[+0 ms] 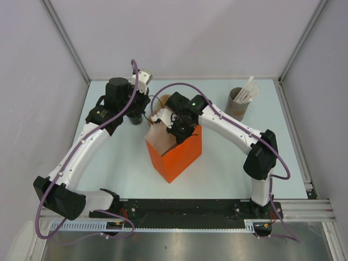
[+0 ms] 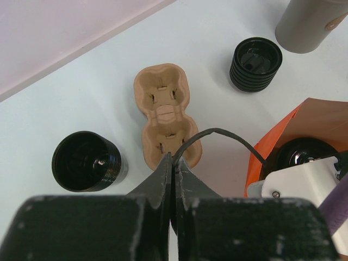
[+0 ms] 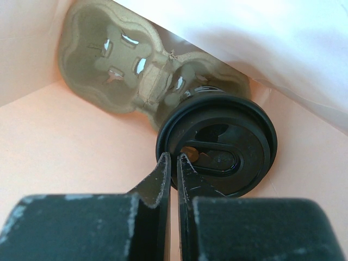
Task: Pack the takeout coffee
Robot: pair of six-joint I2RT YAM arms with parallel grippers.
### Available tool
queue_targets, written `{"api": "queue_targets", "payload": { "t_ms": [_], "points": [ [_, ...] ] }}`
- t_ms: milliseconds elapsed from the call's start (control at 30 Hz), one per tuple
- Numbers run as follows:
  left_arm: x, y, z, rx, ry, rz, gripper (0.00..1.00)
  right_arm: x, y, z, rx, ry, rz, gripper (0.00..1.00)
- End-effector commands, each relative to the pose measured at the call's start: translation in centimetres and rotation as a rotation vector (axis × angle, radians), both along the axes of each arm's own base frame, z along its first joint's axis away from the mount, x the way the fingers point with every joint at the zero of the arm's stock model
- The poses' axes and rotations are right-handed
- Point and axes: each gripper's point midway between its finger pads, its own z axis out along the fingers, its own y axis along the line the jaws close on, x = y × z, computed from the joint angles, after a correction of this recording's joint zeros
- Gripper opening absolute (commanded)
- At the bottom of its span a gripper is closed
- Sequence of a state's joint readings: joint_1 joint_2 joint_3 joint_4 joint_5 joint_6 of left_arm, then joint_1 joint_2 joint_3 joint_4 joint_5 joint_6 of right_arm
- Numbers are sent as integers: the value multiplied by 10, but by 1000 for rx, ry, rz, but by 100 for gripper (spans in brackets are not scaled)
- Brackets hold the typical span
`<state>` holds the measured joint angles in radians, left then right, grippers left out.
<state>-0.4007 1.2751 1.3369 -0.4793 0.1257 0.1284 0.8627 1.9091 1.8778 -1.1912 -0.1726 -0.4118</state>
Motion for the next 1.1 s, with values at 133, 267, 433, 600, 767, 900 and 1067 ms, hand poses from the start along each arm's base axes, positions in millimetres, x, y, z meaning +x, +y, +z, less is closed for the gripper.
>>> {"api": "queue_targets", "payload": {
  "t_ms": [133, 267, 433, 600, 767, 900, 1067],
  "points": [
    [-5, 0, 13, -45, -29, 4, 1, 1, 6, 15, 52, -28, -6, 0],
    [-5, 1, 14, -45, -30, 6, 0, 1, 7, 13, 51, -22, -5, 0],
    [-6, 0, 13, -45, -31, 2, 0, 0, 10, 8, 59, -11, -1, 0],
    [-6, 1, 14, -42, -34, 7, 0, -1, 9, 1, 49, -3, 0, 0],
    [-6, 1, 13, -41, -33, 5, 0, -3, 6, -8, 37, 9, -1, 0],
    [-4, 2, 12, -37, -32, 12, 0, -4, 4, -14, 27, 16, 2, 0],
    [-3, 5, 13, -31, -37, 29, 0, -6, 1, -21, 18, 21, 2, 0]
  ]
}}
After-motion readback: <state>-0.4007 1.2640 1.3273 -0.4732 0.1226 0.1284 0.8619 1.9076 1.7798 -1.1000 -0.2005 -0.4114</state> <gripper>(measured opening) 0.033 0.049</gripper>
